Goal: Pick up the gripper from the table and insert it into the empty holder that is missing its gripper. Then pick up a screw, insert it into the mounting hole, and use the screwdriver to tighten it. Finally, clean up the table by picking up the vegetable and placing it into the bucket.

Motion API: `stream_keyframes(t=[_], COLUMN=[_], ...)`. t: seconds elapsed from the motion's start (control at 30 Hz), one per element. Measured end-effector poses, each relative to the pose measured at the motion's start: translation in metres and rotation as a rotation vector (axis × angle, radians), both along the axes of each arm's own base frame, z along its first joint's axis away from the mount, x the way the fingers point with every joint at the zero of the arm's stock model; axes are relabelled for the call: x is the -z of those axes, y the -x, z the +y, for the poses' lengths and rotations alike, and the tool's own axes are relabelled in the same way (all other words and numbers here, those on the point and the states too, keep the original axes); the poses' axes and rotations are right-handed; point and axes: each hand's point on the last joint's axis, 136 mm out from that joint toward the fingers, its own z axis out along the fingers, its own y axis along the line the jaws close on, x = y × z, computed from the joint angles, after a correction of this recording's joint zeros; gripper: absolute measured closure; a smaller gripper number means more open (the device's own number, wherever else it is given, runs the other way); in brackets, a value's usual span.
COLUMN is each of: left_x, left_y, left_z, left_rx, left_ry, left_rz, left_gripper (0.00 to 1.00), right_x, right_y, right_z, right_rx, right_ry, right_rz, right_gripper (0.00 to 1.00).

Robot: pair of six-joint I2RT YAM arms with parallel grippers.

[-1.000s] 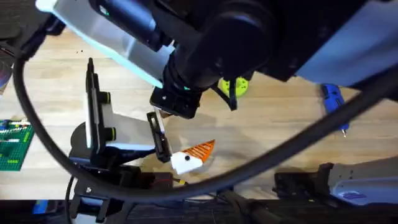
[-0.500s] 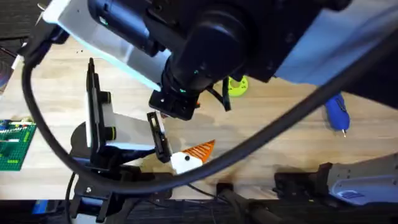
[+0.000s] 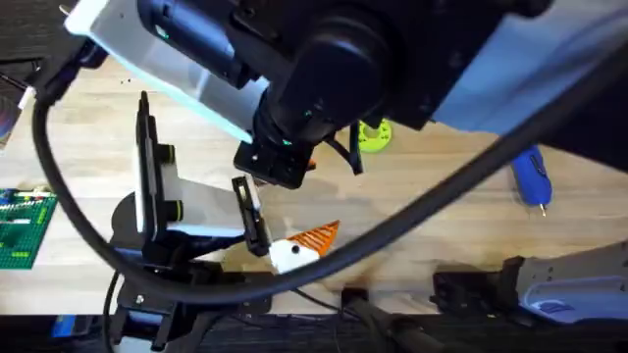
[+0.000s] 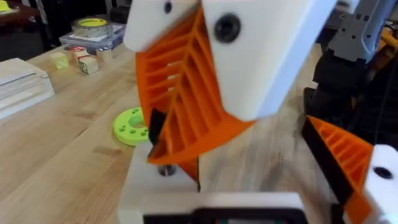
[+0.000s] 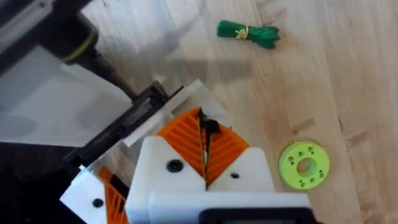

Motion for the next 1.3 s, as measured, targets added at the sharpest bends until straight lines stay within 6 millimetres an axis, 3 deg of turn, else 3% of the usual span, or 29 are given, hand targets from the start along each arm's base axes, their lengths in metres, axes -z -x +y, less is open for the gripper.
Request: stream_keyframes(t=[0.93, 1.3], left_x=[0.0, 0.0], left_y=[0.0, 0.0], left_z=[0.0, 0.0], left_rx=[0.0, 0.001], left_ry=[-0.001, -0.001], left_rz=[-0.005, -0.005], left_gripper=[0.008, 0.008], right_x=[0.001, 0.011], right_y=[-0.003, 0.001], right_z=[-0.001, -0.003], right_rx=[0.012, 0.014], right_ry=[0.007, 0.037], right_rz=[-0.014, 0.025], right_gripper=[0.995, 0.995])
